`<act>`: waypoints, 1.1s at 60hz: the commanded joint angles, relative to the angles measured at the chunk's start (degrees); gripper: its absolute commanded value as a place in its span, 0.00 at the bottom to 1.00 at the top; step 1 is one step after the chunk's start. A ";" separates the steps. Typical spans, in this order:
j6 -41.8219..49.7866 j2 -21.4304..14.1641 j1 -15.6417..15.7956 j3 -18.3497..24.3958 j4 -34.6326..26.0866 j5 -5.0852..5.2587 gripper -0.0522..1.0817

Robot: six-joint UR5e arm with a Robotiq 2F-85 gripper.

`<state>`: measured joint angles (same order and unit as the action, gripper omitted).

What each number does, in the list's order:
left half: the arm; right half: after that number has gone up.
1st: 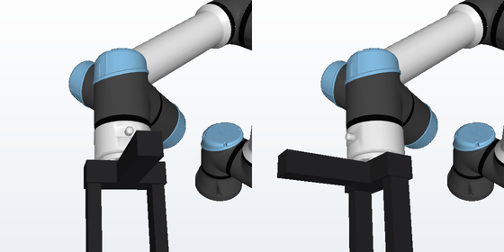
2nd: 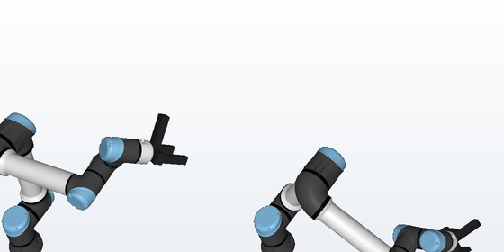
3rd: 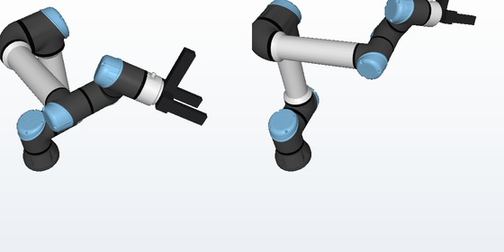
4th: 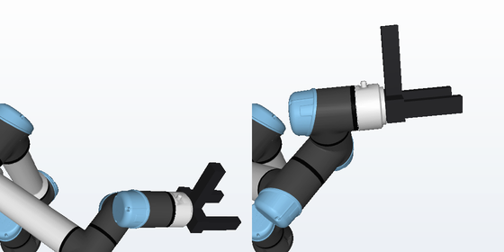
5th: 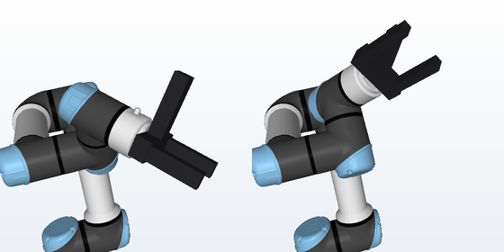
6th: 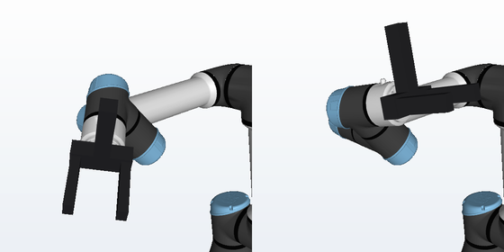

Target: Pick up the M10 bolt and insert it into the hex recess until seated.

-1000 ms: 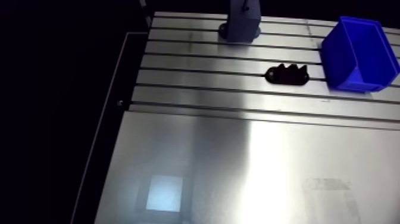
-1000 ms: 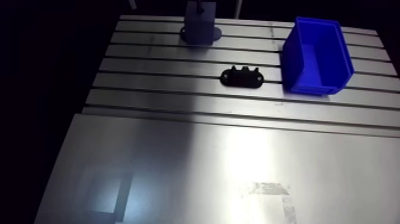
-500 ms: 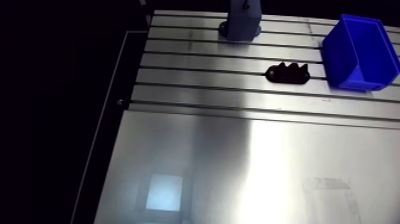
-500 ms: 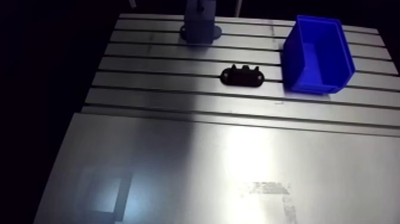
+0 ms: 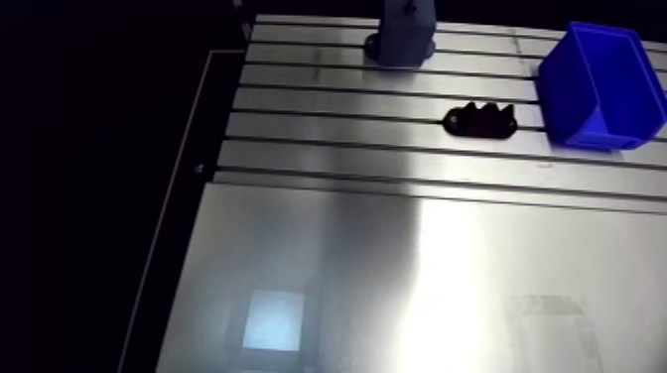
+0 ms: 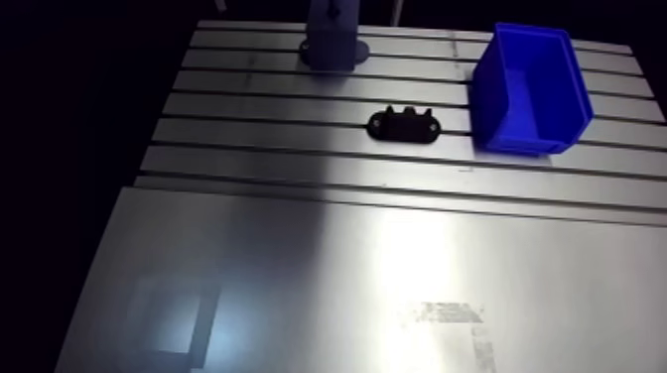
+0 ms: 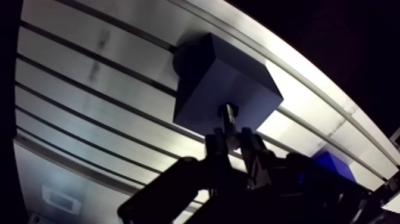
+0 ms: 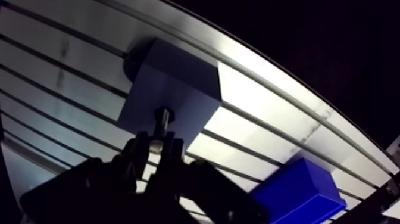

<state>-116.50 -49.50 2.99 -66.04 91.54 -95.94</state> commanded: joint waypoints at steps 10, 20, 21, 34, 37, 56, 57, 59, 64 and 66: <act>0.00 0.16 0.00 -0.09 0.00 0.00 0.76; 0.00 0.39 0.00 -0.09 0.00 -0.08 0.76; 0.00 0.42 0.00 -0.09 0.08 -0.08 0.76; 0.00 0.42 0.00 -0.09 0.01 -0.08 0.76; 0.00 0.42 0.00 -0.09 0.08 -0.08 0.76; 0.42 0.42 0.09 -0.17 0.25 -0.59 0.64; 0.42 0.42 0.09 -0.17 0.25 -0.59 0.64; 0.44 0.42 0.09 -0.32 0.41 -0.68 0.61; 0.86 0.26 0.09 -0.60 1.35 -0.70 0.52; 0.88 0.17 0.09 -0.84 1.70 -0.77 0.50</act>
<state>-116.12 -49.10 3.05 -66.31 91.96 -96.43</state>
